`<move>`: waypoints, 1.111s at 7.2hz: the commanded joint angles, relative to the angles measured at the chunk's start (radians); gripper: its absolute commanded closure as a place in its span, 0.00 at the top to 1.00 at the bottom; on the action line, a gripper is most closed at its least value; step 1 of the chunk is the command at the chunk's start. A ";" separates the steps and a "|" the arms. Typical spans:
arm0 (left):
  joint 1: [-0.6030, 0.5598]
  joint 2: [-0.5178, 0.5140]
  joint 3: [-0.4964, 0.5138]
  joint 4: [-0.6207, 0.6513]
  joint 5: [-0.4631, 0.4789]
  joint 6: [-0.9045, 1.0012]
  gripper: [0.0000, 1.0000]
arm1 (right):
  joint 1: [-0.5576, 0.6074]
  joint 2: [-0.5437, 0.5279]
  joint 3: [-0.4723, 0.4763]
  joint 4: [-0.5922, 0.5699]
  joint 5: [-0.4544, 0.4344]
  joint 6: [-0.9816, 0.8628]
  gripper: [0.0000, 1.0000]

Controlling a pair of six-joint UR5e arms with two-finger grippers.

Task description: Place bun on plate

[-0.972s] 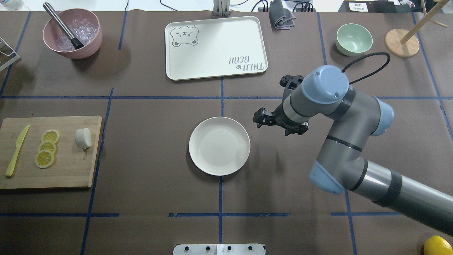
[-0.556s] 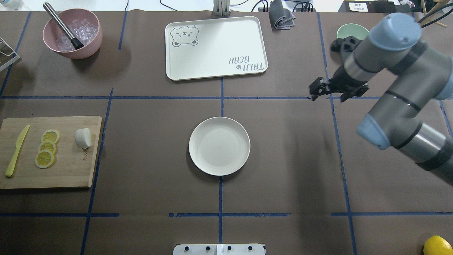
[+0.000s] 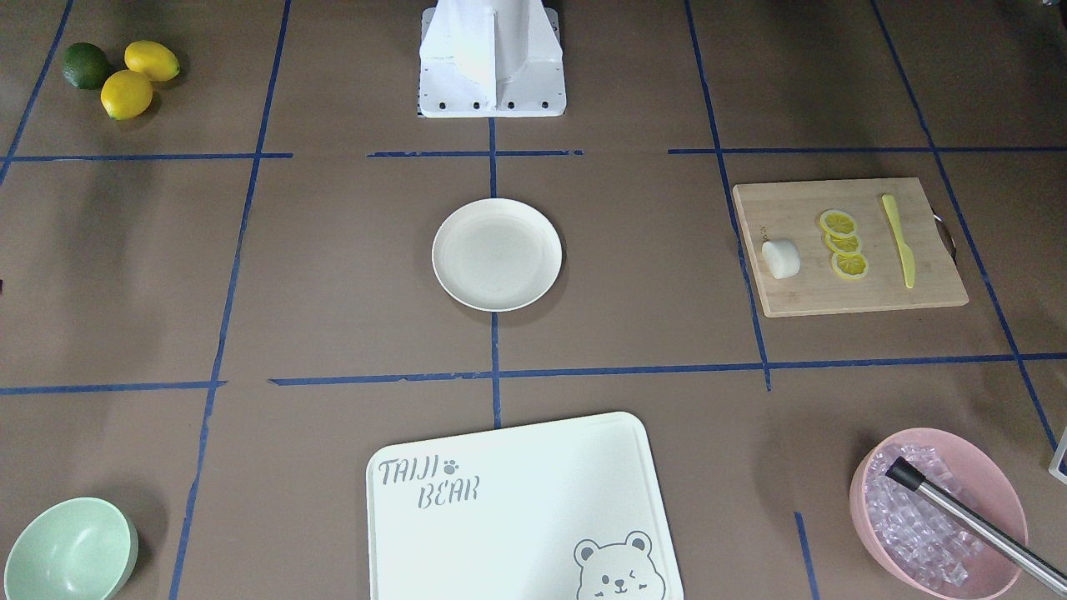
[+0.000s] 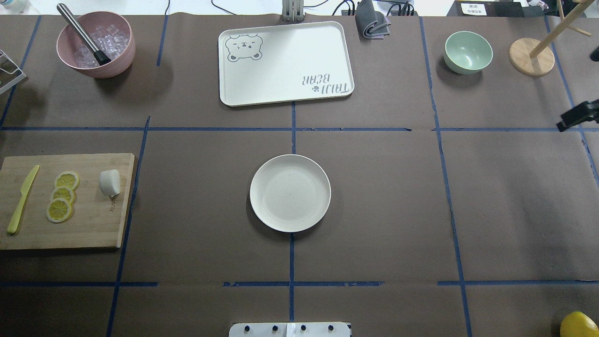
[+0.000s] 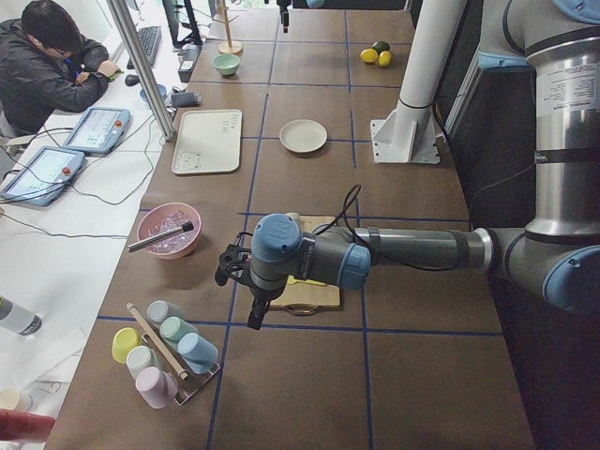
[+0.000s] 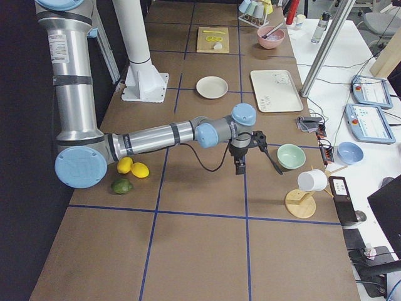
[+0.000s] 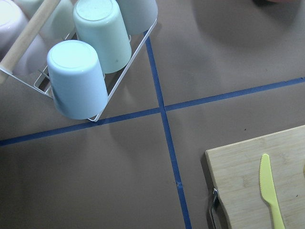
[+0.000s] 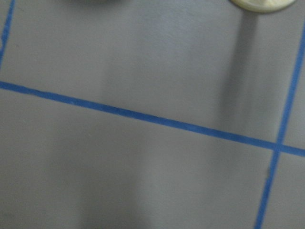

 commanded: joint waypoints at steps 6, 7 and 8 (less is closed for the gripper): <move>0.434 -0.148 -0.028 -0.167 0.011 -0.625 1.00 | 0.216 -0.234 0.048 0.012 0.051 -0.241 1.00; 0.514 -0.164 -0.063 -0.176 0.089 -0.803 1.00 | 0.216 -0.237 0.046 0.012 0.044 -0.241 1.00; 0.597 -0.167 -0.110 -0.175 0.194 -0.950 1.00 | 0.216 -0.247 0.048 0.012 0.040 -0.241 1.00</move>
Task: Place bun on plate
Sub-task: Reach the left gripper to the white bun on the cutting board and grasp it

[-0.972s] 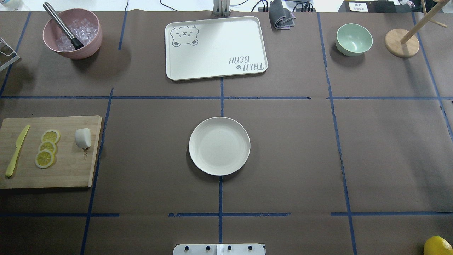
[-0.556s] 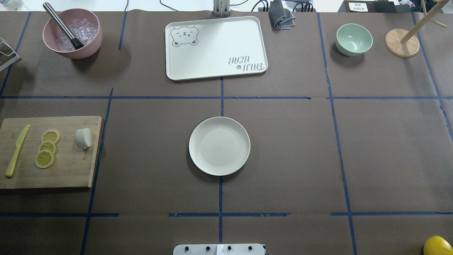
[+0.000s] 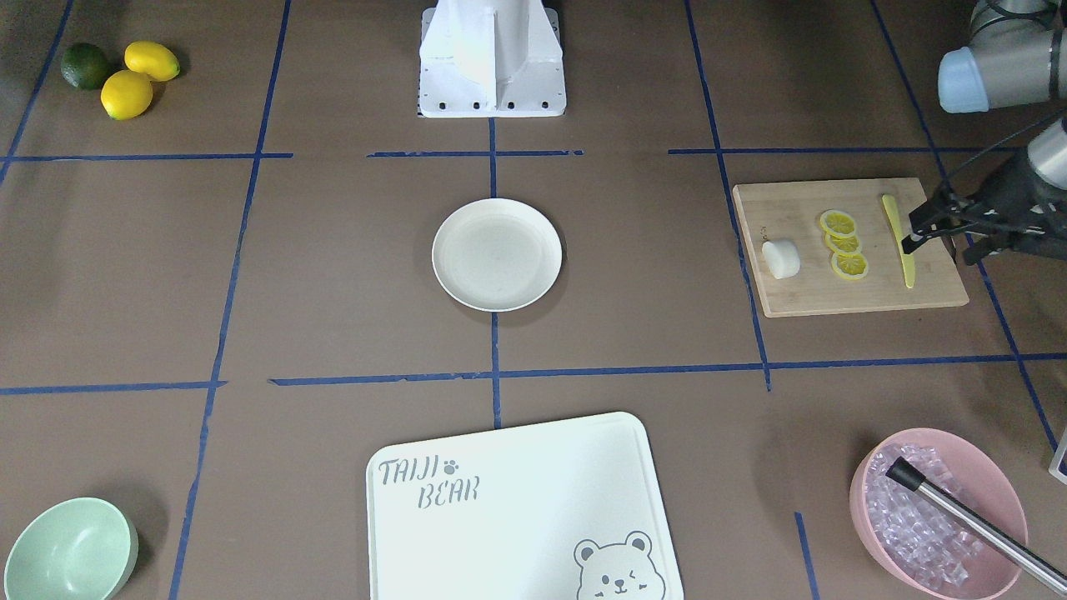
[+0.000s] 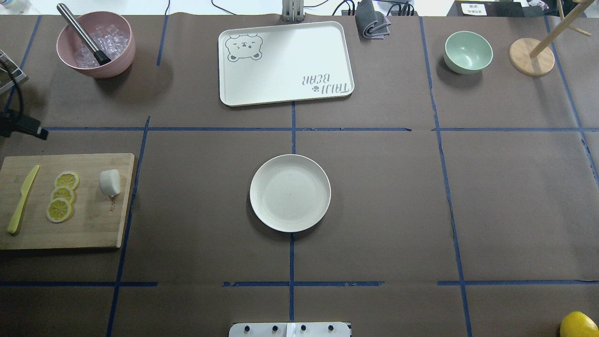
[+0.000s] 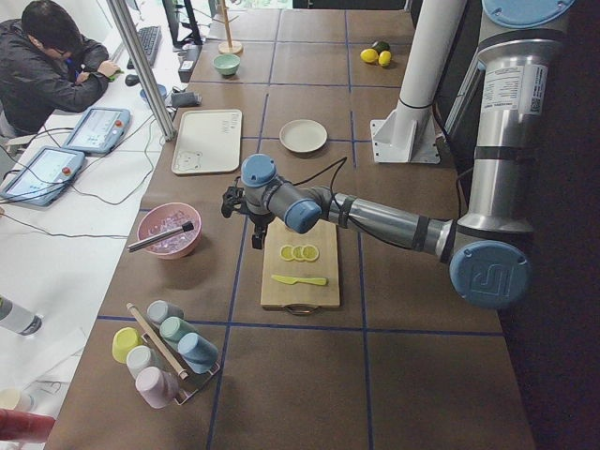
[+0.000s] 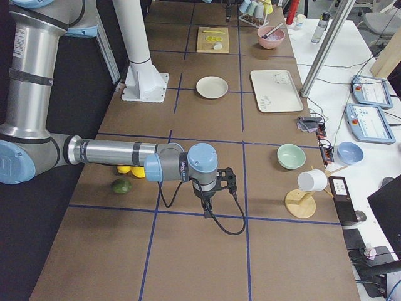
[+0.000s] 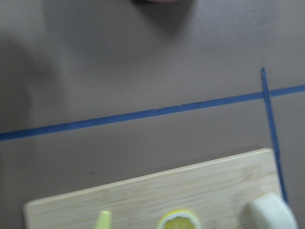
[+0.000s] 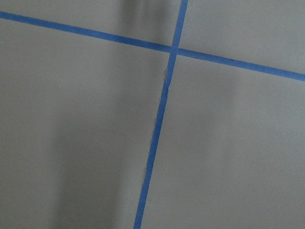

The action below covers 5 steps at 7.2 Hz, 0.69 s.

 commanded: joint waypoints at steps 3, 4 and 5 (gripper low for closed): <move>0.285 -0.036 -0.040 -0.006 0.258 -0.393 1.00 | 0.000 -0.012 0.000 0.000 -0.006 0.001 1.00; 0.332 -0.037 -0.037 -0.006 0.290 -0.398 1.00 | 0.000 -0.012 0.000 0.000 -0.007 0.001 1.00; 0.352 -0.037 -0.027 -0.006 0.298 -0.398 1.00 | 0.000 -0.012 -0.001 -0.001 -0.007 0.001 1.00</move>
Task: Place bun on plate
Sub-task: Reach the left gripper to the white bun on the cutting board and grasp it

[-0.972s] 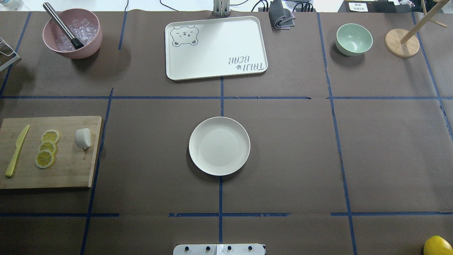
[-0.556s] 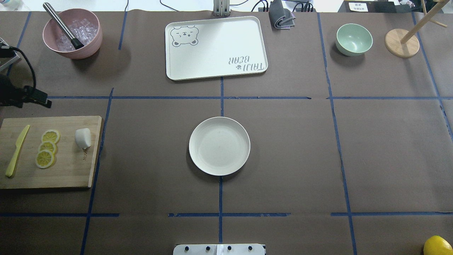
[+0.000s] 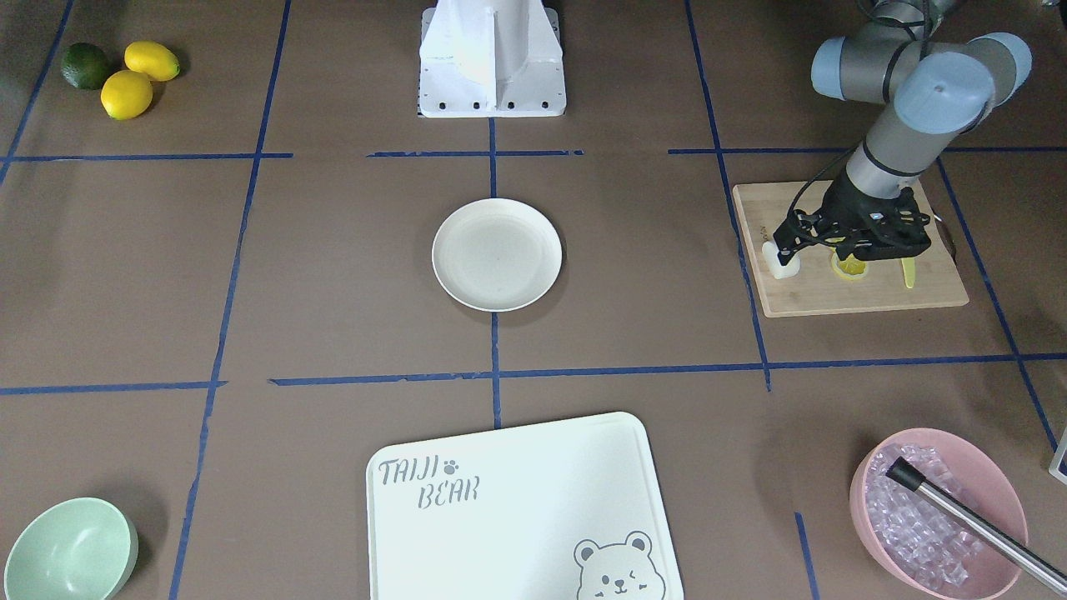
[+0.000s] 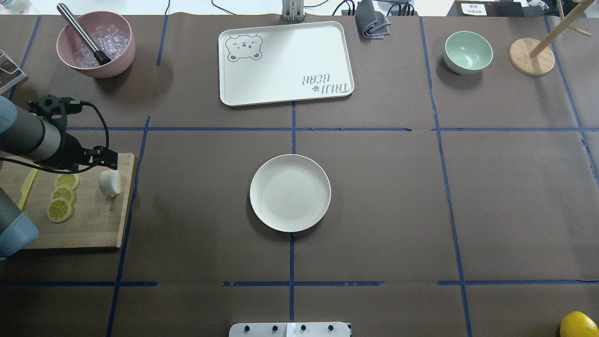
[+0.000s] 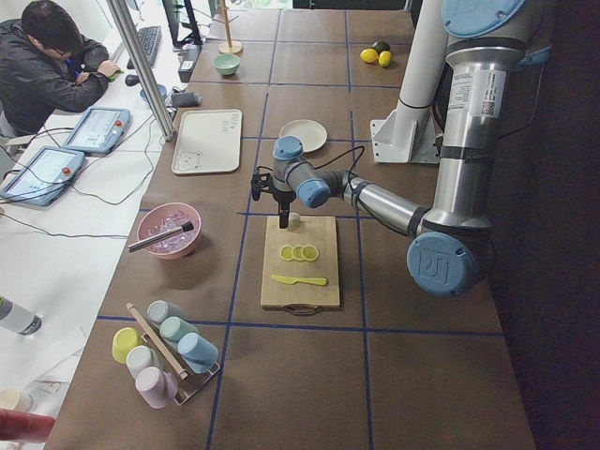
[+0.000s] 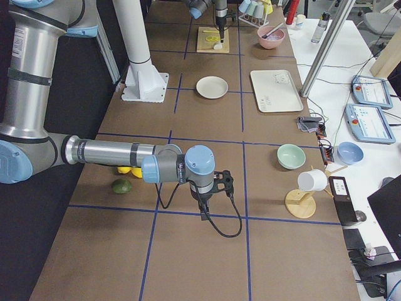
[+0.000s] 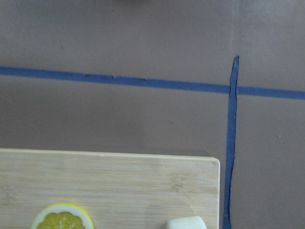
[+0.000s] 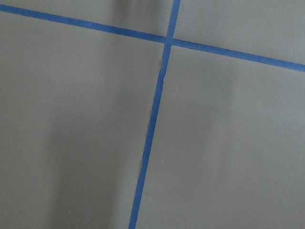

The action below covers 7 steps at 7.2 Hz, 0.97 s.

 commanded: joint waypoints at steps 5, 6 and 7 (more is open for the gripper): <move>0.084 -0.009 0.034 0.001 0.024 -0.004 0.46 | 0.000 0.000 -0.003 -0.001 -0.002 0.008 1.00; 0.084 -0.020 0.034 0.007 0.024 -0.004 0.35 | 0.000 0.000 -0.004 -0.001 -0.002 0.008 1.00; 0.084 -0.020 0.033 0.009 0.024 -0.004 0.29 | 0.000 0.000 -0.003 -0.001 0.000 0.008 1.00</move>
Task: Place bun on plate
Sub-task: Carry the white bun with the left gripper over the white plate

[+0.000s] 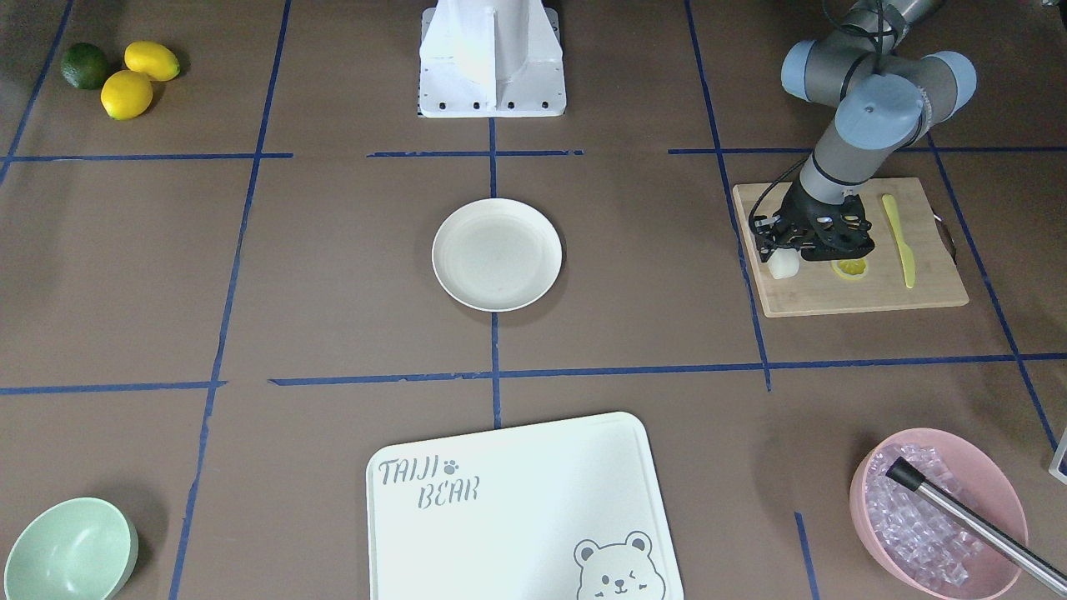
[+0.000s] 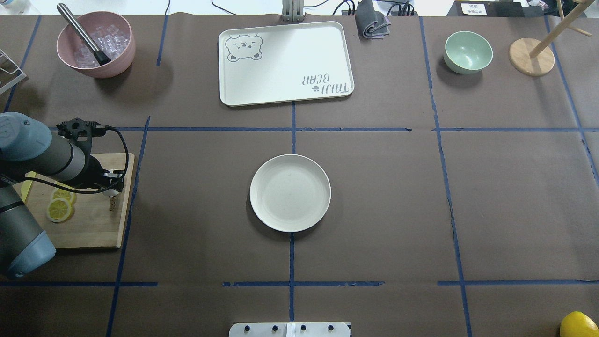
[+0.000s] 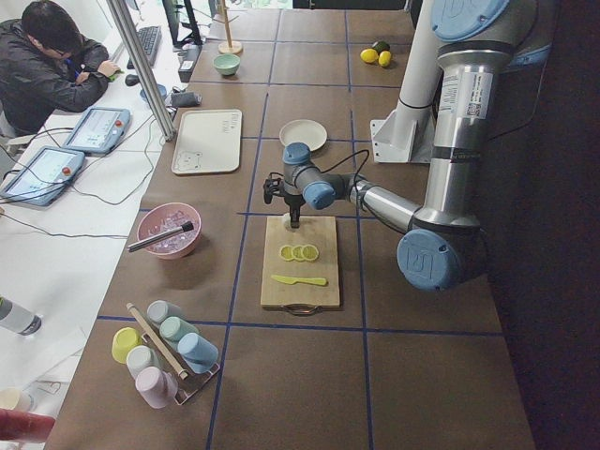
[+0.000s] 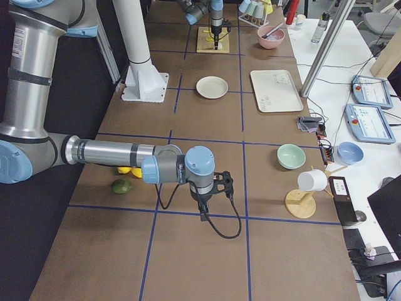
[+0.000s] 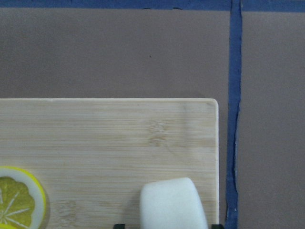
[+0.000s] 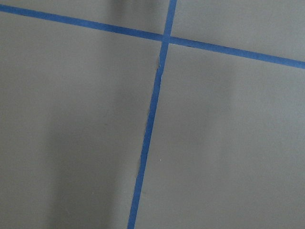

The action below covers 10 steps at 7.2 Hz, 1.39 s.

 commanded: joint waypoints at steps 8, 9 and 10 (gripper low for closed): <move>0.169 -0.562 0.064 0.373 0.073 -0.345 0.34 | 0.000 -0.005 -0.001 0.000 0.003 0.002 1.00; 0.235 -0.635 0.123 0.367 0.130 -0.420 0.35 | 0.000 -0.005 -0.001 0.000 0.003 0.004 1.00; 0.262 -0.735 0.220 0.362 0.142 -0.486 0.35 | 0.000 -0.005 -0.001 0.000 0.004 0.004 1.00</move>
